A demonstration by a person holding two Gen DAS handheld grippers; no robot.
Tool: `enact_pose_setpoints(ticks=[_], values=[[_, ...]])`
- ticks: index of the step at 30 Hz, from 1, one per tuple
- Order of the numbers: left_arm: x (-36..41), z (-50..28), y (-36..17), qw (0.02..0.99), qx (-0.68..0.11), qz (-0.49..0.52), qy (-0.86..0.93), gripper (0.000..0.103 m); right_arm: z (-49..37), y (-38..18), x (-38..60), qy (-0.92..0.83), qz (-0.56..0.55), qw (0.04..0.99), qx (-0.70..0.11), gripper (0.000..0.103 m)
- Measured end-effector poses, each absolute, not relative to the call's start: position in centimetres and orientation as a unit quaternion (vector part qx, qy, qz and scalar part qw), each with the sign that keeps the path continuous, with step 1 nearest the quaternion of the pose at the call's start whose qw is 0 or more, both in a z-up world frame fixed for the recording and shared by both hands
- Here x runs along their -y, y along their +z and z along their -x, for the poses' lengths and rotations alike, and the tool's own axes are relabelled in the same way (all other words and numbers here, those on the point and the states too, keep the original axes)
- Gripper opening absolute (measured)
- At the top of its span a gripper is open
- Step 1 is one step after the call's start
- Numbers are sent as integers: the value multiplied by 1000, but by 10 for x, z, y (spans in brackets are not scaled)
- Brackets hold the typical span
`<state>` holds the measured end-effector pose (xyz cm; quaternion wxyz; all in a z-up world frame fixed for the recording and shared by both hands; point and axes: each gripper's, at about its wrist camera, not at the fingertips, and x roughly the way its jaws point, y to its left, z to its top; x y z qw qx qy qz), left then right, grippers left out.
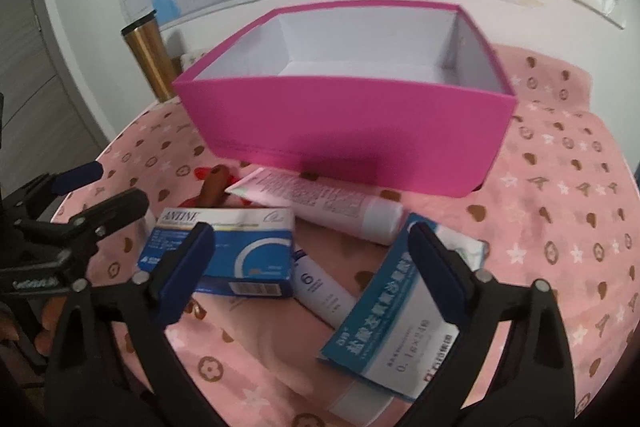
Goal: Organize rigid objects
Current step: 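Move the left tool toward the blue ANTINE medicine box, then grasp the ANTINE medicine box with the left tool and lift it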
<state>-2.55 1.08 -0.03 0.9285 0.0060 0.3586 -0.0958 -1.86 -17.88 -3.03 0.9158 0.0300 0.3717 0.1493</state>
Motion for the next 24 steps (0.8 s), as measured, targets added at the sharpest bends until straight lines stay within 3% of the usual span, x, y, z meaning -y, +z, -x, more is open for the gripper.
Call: enact_pose_setpoints(ticks=[5, 11, 19, 24], values=[[-14, 33, -3, 914, -378, -4, -145, 102, 9, -40, 170, 181, -23, 892, -415, 80], [-5, 41, -4, 894, -396, -1, -210, 83, -2, -51, 169, 216, -51, 862, -456, 72], [11, 45, -12, 860, -426, -10, -280, 48, -2, -52, 171, 247, -80, 848, -462, 66], [7, 37, -16, 853, -437, 8, -285, 41, -1, -54, 172, 260, -93, 840, -466, 66]])
